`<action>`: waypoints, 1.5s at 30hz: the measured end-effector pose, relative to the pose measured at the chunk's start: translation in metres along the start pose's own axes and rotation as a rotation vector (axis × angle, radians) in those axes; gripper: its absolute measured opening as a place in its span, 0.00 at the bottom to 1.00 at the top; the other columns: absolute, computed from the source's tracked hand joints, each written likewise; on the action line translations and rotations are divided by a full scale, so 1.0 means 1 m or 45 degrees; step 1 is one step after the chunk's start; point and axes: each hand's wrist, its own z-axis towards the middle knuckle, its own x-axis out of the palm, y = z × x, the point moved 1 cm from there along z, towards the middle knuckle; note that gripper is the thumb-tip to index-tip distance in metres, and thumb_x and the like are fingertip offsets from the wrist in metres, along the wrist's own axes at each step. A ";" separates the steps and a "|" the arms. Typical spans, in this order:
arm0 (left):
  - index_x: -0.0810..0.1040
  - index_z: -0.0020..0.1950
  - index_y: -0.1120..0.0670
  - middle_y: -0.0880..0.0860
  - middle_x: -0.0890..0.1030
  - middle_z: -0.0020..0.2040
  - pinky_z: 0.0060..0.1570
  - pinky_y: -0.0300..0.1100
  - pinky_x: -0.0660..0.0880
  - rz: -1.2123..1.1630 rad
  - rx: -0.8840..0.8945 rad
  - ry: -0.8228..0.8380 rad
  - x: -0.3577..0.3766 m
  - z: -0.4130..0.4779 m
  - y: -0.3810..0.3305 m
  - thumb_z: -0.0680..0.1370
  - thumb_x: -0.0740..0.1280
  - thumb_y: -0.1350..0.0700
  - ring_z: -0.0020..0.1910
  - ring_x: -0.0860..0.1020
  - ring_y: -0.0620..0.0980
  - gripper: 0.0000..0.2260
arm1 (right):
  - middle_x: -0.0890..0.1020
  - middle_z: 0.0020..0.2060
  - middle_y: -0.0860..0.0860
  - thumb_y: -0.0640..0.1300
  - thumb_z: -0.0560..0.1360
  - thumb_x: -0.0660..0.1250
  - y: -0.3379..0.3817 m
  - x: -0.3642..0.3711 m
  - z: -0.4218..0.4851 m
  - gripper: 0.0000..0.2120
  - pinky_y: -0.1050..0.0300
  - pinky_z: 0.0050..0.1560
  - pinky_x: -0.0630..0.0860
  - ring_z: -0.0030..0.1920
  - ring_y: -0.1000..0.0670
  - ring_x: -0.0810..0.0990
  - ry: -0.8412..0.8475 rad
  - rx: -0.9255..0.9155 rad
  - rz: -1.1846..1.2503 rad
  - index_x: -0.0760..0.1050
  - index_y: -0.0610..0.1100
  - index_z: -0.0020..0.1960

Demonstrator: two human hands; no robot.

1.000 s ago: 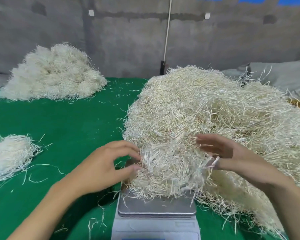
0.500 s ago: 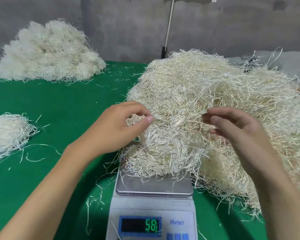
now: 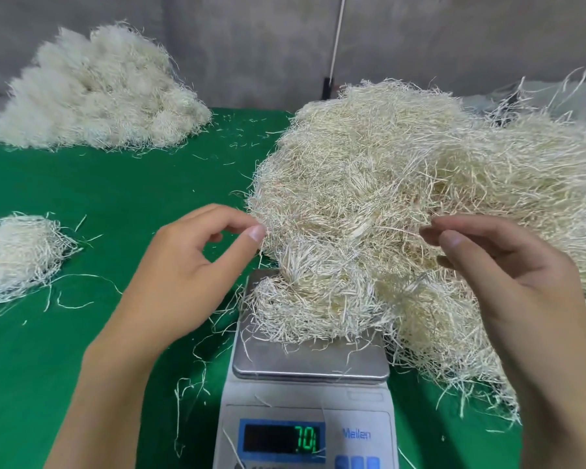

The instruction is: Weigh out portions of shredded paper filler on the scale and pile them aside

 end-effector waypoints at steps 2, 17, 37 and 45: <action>0.79 0.49 0.38 0.36 0.81 0.50 0.45 0.38 0.71 -0.003 -0.040 -0.041 0.003 -0.006 0.003 0.78 0.64 0.42 0.52 0.78 0.39 0.06 | 0.86 0.47 0.55 0.39 0.78 0.68 -0.006 0.003 -0.003 0.10 0.66 0.51 0.78 0.52 0.56 0.84 -0.074 0.040 -0.013 0.84 0.53 0.50; 0.79 0.57 0.38 0.33 0.81 0.53 0.56 0.39 0.72 -0.139 -0.311 -0.267 0.016 -0.062 -0.001 0.79 0.63 0.45 0.57 0.78 0.36 0.10 | 0.85 0.52 0.60 0.43 0.80 0.65 -0.021 0.037 -0.054 0.10 0.66 0.52 0.76 0.56 0.62 0.81 -0.349 0.236 0.067 0.82 0.55 0.56; 0.78 0.57 0.34 0.34 0.81 0.55 0.53 0.26 0.71 -0.084 -0.276 -0.362 0.030 -0.070 -0.021 0.76 0.61 0.41 0.56 0.79 0.36 0.12 | 0.85 0.53 0.59 0.49 0.75 0.72 -0.020 0.023 -0.071 0.11 0.67 0.55 0.77 0.59 0.60 0.80 -0.557 0.169 0.011 0.82 0.59 0.56; 0.72 0.52 0.28 0.22 0.74 0.53 0.56 0.41 0.73 0.159 -0.318 0.071 0.031 -0.038 -0.051 0.73 0.59 0.38 0.57 0.71 0.24 0.10 | 0.85 0.51 0.60 0.56 0.67 0.67 -0.001 -0.011 -0.055 0.14 0.68 0.56 0.74 0.55 0.62 0.81 -0.426 0.324 -0.126 0.83 0.62 0.51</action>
